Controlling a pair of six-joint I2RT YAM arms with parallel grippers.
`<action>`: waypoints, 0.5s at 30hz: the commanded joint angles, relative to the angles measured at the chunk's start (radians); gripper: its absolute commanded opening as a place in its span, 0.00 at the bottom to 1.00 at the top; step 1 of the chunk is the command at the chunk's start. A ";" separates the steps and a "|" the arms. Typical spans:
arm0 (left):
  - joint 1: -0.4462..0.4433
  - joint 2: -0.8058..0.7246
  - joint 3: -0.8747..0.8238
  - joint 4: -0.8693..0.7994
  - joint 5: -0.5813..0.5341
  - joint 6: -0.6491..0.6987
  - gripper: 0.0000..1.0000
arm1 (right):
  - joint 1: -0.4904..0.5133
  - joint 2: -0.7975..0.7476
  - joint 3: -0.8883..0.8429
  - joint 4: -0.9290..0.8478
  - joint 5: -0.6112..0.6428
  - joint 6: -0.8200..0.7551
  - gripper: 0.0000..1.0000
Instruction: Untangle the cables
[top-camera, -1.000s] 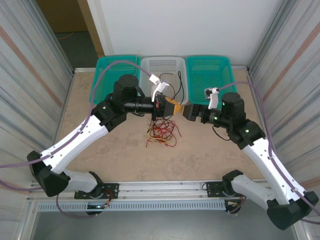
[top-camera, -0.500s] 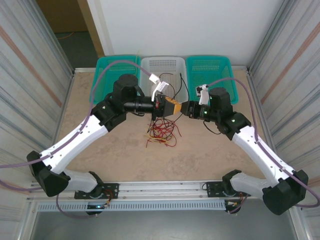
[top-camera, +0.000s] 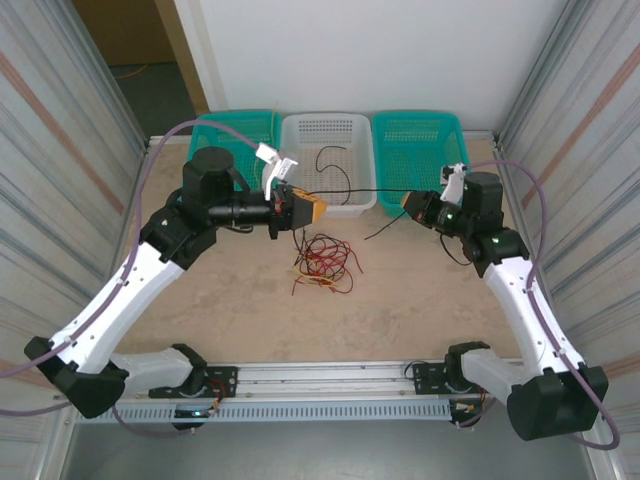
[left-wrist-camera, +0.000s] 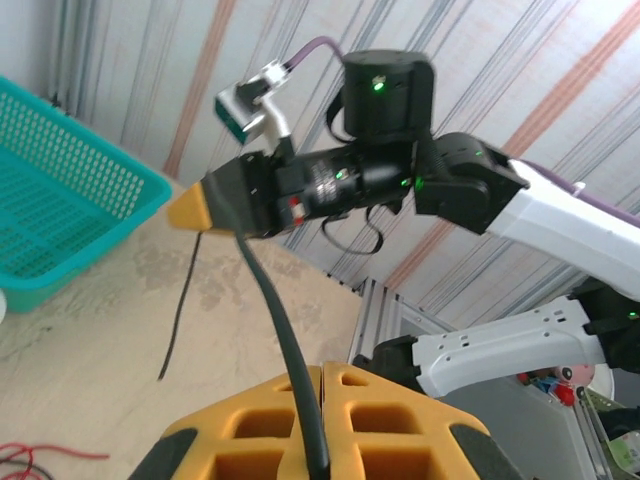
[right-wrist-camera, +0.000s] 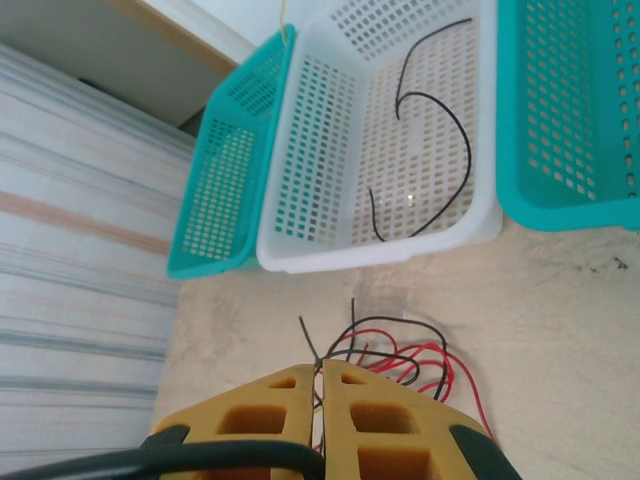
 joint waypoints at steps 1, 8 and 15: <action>0.038 -0.054 -0.023 -0.001 0.036 0.016 0.00 | -0.038 0.008 0.008 -0.048 -0.010 0.012 0.07; 0.047 -0.011 -0.020 0.049 -0.053 -0.011 0.00 | -0.005 0.018 0.025 -0.116 0.072 0.003 0.51; 0.047 0.135 0.130 0.025 -0.254 0.004 0.00 | 0.007 -0.013 0.045 -0.259 0.174 -0.053 0.67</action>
